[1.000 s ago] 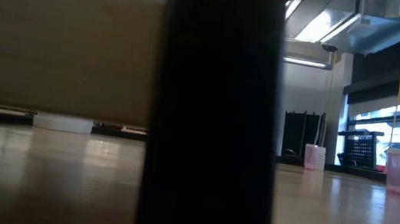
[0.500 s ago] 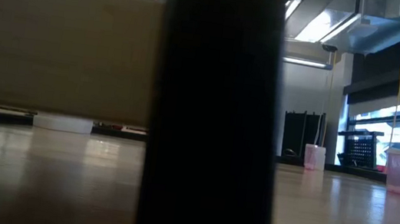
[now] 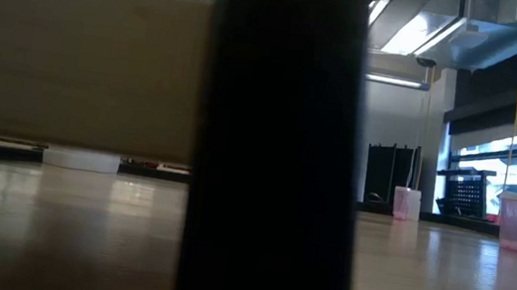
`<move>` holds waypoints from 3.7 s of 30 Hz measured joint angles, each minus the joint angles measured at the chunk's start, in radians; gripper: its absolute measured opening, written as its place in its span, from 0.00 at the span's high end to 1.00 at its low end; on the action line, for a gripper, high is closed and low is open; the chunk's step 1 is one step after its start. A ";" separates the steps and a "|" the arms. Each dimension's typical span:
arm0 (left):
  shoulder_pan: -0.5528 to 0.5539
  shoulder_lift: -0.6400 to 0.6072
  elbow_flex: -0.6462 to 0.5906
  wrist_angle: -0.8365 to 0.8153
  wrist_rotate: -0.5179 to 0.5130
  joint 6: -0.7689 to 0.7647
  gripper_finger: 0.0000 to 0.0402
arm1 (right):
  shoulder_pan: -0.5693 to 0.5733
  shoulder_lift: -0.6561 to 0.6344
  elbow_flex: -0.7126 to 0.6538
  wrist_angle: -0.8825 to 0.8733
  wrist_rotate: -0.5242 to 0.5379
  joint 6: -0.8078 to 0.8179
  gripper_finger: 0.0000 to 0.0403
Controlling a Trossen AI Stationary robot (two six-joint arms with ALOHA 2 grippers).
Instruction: Pick and place medicine bottles onto shelf by color
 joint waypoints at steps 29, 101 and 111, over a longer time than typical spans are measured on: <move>0.000 0.000 -0.003 0.035 0.048 0.007 0.45 | 0.000 0.000 0.000 0.000 0.000 0.000 0.46; 0.171 -0.095 0.096 -0.111 -0.306 -0.056 0.45 | 0.124 0.000 -0.001 -0.082 0.049 0.009 0.46; 0.165 -0.095 0.096 -0.089 -0.316 -0.049 0.45 | 0.362 0.000 -0.001 -0.126 0.306 0.279 0.46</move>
